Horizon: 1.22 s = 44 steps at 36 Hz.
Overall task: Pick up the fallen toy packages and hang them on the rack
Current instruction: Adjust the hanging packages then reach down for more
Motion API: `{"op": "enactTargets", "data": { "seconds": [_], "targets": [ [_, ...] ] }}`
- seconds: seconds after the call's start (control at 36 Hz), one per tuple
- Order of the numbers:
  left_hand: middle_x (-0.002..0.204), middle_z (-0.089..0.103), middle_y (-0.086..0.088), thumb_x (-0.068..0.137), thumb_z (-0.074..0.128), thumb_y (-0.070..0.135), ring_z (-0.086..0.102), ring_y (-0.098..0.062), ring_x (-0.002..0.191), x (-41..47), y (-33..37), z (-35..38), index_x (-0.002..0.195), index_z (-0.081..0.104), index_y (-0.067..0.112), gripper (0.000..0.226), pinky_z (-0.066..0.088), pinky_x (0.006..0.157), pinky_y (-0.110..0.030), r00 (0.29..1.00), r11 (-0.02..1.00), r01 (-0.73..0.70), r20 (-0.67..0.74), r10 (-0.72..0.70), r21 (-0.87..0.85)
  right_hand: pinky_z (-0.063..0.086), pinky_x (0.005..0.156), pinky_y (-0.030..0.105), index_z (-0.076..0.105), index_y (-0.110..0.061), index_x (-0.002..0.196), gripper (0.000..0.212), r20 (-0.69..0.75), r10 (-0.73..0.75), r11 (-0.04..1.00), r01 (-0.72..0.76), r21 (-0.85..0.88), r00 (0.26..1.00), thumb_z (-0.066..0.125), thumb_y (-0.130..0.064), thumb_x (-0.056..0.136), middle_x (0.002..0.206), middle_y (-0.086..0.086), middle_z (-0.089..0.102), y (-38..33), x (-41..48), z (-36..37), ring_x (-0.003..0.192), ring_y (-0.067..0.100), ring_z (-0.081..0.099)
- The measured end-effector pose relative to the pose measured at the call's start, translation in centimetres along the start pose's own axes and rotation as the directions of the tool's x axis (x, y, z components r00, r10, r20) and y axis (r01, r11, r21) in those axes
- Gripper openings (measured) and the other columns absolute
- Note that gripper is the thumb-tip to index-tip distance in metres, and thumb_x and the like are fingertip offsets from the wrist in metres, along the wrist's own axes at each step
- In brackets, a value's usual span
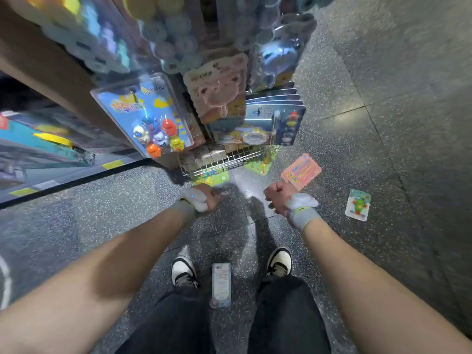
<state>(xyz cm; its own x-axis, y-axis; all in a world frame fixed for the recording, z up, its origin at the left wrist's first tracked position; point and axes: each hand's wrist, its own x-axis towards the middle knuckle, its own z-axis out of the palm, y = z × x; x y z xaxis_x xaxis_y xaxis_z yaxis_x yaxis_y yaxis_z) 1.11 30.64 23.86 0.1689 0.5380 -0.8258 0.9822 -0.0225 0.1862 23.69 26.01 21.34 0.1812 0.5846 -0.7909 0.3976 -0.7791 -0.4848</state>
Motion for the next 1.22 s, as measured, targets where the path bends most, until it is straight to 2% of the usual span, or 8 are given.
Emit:
{"op": "enactTargets", "data": {
  "seconds": [0.11,0.28,0.39,0.58,0.67,0.92,1.06,1.22],
  "targets": [
    [0.119,0.066,-0.007,0.102,0.038,0.039,0.062,-0.026,0.109,2.3,-1.4,2.1,0.119,0.066,0.015,0.040,0.046,0.079,-0.028,0.999,0.997,0.019,-0.028,-0.017,0.069,0.054,0.087,0.045,0.058,-0.024,0.072,0.016,0.025,-0.006,0.994,0.008,-0.109,1.000,0.058,-0.022,0.088,0.086,0.006,0.062,2.1,2.7,1.2,0.080,0.025,0.059],
    [0.128,0.062,-0.011,0.100,0.042,0.043,0.058,-0.030,0.116,9.5,-4.4,7.2,0.124,0.063,0.012,0.044,0.046,0.092,-0.037,0.996,0.995,0.080,-0.040,-0.078,0.065,0.041,0.056,0.024,0.064,-0.025,0.084,0.021,0.078,-0.013,0.910,0.044,-0.412,0.997,0.045,-0.029,0.094,0.093,0.003,0.066,4.4,8.7,3.1,0.077,0.025,0.063],
    [0.115,0.067,-0.015,0.100,0.044,0.040,0.063,-0.031,0.104,16.0,-7.1,10.6,0.111,0.067,0.008,0.041,0.044,0.075,-0.029,0.997,0.997,0.057,-0.056,-0.054,0.053,0.031,0.041,0.018,0.048,-0.020,0.061,0.035,0.118,-0.044,0.872,0.096,-0.480,0.992,0.045,-0.016,0.096,0.054,-0.007,0.052,6.7,16.1,5.5,0.053,0.015,0.043],
    [0.116,0.065,-0.016,0.096,0.053,0.035,0.061,-0.032,0.108,25.5,-10.2,13.8,0.117,0.061,0.004,0.038,0.049,0.085,-0.036,0.986,0.998,0.025,-0.166,-0.016,0.051,0.042,0.063,0.024,0.049,-0.013,0.085,0.012,0.004,-0.190,0.882,0.173,-0.438,0.982,0.047,-0.013,0.097,0.075,0.004,0.050,9.0,26.0,9.1,0.069,0.019,0.046],
    [0.080,0.062,-0.005,0.079,0.078,0.028,0.063,-0.022,0.082,30.4,-11.9,15.2,0.091,0.069,0.008,0.026,0.042,0.065,-0.028,0.984,0.994,-0.112,-0.140,0.110,-0.009,0.037,0.062,0.029,0.056,-0.004,0.097,0.018,0.020,-0.201,0.807,0.177,-0.563,0.979,0.043,-0.015,0.100,0.087,0.013,0.054,9.0,30.2,10.1,0.078,0.021,0.049],
    [0.150,0.040,-0.011,0.095,0.055,0.048,0.052,-0.031,0.124,38.9,-13.7,15.3,0.154,0.013,0.020,0.078,0.047,0.098,-0.038,0.944,0.971,-0.021,-0.316,0.097,0.237,0.041,0.097,0.031,0.030,-0.011,0.145,0.072,-0.087,-0.233,0.625,0.081,-0.776,0.969,0.068,-0.032,0.088,0.149,0.008,0.035,9.0,39.8,11.5,0.133,0.025,0.042],
    [0.164,0.007,-0.011,0.087,0.068,0.046,0.040,-0.032,0.139,41.1,-14.9,15.7,0.152,-0.022,0.030,0.112,0.045,0.104,-0.037,0.957,0.979,0.018,-0.286,0.041,0.201,0.038,0.106,0.037,0.024,-0.015,0.149,0.083,-0.177,-0.232,0.585,-0.008,-0.811,0.957,0.065,-0.049,0.087,0.154,0.011,0.026,9.7,42.3,11.2,0.139,0.030,0.034],
    [0.161,0.024,-0.004,0.084,0.073,0.019,0.055,-0.025,0.126,42.4,-16.3,16.7,0.152,-0.020,0.033,0.116,0.050,0.099,-0.039,0.964,0.981,0.028,-0.266,0.025,0.194,0.035,0.112,0.041,0.017,-0.014,0.151,0.096,-0.233,-0.214,0.537,-0.085,-0.839,0.949,0.064,-0.060,0.082,0.157,0.012,0.024,10.0,43.9,11.2,0.143,0.029,0.030]
  ]
}}
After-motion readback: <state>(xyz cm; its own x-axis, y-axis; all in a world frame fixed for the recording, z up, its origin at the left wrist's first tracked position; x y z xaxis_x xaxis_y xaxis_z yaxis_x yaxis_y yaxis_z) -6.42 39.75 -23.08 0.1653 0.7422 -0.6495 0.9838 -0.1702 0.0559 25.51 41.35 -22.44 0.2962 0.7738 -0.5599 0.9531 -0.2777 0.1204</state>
